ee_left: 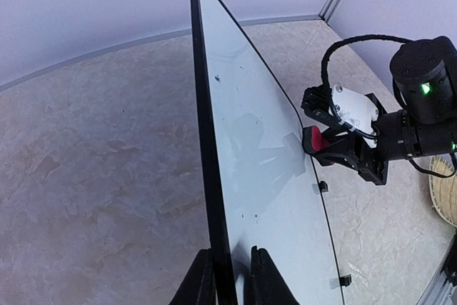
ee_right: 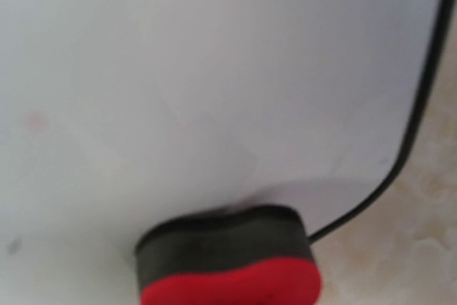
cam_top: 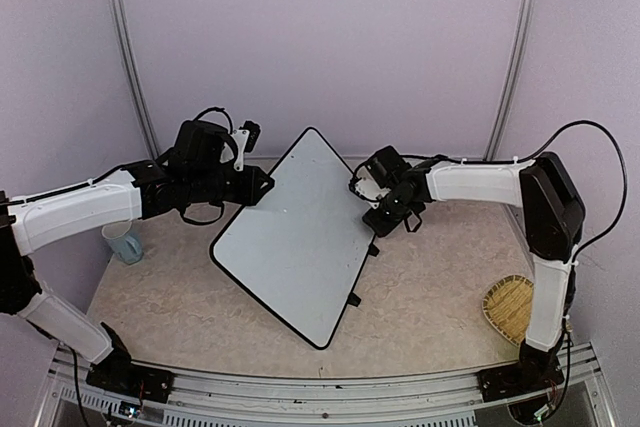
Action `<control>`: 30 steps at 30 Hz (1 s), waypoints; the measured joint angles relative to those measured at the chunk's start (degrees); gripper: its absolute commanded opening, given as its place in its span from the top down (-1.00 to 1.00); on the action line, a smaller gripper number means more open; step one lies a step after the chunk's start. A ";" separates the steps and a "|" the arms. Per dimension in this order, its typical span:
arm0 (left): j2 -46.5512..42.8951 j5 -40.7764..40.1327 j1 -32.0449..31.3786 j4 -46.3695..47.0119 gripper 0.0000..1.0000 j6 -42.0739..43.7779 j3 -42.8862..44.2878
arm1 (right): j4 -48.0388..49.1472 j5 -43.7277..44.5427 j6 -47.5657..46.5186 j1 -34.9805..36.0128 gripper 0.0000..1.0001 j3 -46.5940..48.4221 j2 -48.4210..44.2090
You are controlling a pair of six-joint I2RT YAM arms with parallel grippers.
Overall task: Erase the whiteboard
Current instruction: Erase the whiteboard at the center of the board.
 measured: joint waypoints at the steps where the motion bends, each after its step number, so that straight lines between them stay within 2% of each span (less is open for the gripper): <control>1: 0.00 0.04 -0.09 -0.15 0.60 0.02 0.00 | 0.02 0.00 0.00 0.35 0.58 -0.52 -0.37; 7: 0.00 0.39 -0.20 -0.63 0.54 0.02 0.00 | 3.54 -1.60 1.79 4.39 0.57 -7.21 -6.73; 12: 0.00 0.39 -0.20 -0.68 0.63 -0.04 0.00 | 14.73 -6.14 5.05 6.71 0.57 -16.96 -13.90; 23: -0.33 0.50 -0.46 -0.59 0.87 -1.68 0.00 | 35.91 -12.98 11.52 7.41 0.57 -32.70 -16.24; 30: -0.33 0.57 -0.52 -0.39 1.00 -2.54 0.00 | 44.50 -17.55 13.81 7.41 0.57 -35.98 -16.33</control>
